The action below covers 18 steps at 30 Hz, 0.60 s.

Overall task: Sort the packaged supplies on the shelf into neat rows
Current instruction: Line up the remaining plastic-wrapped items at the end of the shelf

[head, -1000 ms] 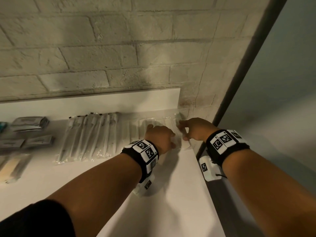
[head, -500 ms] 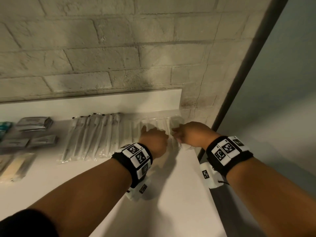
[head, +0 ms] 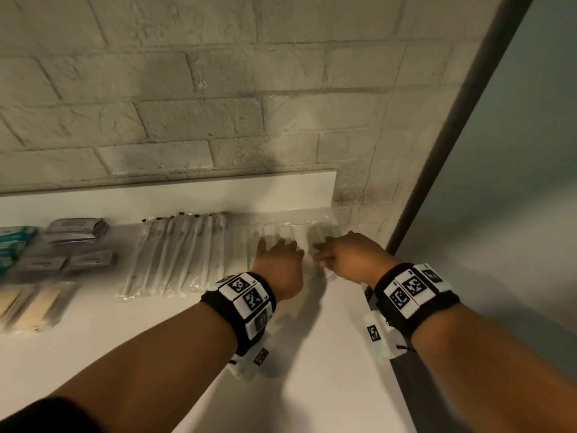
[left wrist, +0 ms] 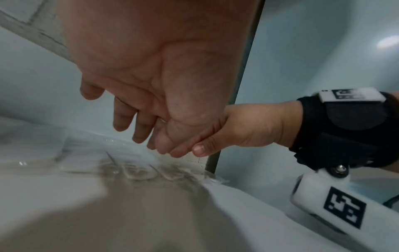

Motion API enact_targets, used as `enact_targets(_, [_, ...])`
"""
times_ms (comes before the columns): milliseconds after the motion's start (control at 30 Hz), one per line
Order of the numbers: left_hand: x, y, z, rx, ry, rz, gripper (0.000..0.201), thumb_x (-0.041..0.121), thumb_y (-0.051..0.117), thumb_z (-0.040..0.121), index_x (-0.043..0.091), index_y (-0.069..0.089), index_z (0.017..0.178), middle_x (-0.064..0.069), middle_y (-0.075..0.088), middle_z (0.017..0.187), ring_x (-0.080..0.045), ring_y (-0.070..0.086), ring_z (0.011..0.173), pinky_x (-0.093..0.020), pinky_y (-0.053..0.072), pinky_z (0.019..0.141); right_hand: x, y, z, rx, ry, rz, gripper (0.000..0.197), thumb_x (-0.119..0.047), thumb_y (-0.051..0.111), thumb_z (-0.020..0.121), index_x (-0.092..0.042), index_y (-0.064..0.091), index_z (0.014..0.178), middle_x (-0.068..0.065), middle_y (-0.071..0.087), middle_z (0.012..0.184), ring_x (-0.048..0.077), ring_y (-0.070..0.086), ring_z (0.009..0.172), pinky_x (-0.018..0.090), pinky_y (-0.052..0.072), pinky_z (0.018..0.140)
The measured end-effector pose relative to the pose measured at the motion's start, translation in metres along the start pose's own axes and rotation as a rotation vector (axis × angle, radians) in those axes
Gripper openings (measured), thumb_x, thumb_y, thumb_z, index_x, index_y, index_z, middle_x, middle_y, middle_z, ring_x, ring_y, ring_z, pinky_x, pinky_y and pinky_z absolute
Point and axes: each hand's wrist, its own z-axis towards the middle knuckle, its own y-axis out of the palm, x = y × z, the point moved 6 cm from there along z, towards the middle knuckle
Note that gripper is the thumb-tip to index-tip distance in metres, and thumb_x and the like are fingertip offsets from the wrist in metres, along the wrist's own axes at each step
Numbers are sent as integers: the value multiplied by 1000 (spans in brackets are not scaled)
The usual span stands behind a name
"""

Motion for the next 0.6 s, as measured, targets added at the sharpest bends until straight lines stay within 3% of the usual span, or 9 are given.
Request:
enact_targets(167, [-6,6,-11,-130,-33,50,55,14,35,86,15,40,141,-2,35,150,-26,20,143,-60,2,115,-11,12,6,-74,-24,-91,33,-35,42,98,-36,59,127,-13,51,141,17,43,134,39,27,109])
enact_targets(300, [-4,7,-16,-102,-35,14,60,10,35,84,11,33,144,-4,26,154,-27,17,145,-59,-1,115,-13,8,3,-86,-5,-51,35,-34,40,99,-35,56,131,-13,46,145,17,40,136,41,20,114])
enact_targets(433, [-18,1,-22,-70,-95,10,62,11,35,84,7,30,145,-8,24,155,-26,14,146,-59,0,115,-36,-2,2,-63,-78,-125,39,-31,34,102,-31,50,137,-11,37,152,17,35,139,46,20,115])
enact_targets(600, [-29,6,-32,-225,-116,70,61,12,33,87,9,27,148,-6,19,158,-28,5,148,-61,-6,114,-50,12,12,-173,-81,-193,37,-34,35,100,-29,53,132,-2,46,145,24,42,134,52,17,113])
